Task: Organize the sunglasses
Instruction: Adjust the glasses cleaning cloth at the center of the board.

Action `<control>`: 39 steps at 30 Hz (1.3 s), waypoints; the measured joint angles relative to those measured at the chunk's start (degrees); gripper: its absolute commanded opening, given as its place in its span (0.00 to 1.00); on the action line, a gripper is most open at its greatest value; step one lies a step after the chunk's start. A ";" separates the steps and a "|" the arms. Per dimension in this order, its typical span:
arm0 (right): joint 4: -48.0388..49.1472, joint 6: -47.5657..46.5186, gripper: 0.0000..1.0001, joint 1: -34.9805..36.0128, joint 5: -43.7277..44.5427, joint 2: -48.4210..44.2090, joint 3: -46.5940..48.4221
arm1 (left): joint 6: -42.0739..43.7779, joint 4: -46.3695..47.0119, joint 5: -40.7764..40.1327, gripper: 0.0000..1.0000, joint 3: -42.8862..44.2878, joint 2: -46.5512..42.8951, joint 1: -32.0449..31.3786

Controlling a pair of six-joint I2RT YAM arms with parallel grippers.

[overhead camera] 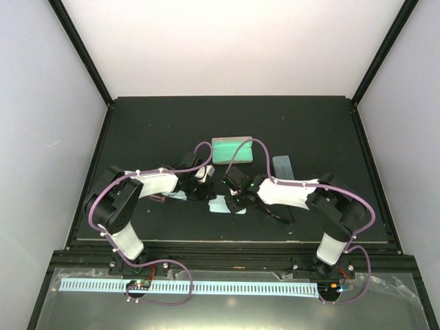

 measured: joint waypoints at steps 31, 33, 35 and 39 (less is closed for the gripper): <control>-2.80 2.03 0.22 0.31 7.43 3.02 3.87 | -0.72 0.55 1.01 0.04 -0.13 0.00 0.02; -2.19 2.05 0.22 0.35 7.04 1.84 2.32 | -0.79 0.55 0.96 0.04 -0.15 0.00 0.02; -2.03 2.05 0.22 0.35 6.40 -0.11 0.02 | -0.94 0.57 0.96 0.04 -0.17 0.00 0.02; -3.19 1.90 0.22 0.35 4.46 -3.98 -3.87 | -1.11 0.59 0.96 0.04 -0.17 0.00 0.02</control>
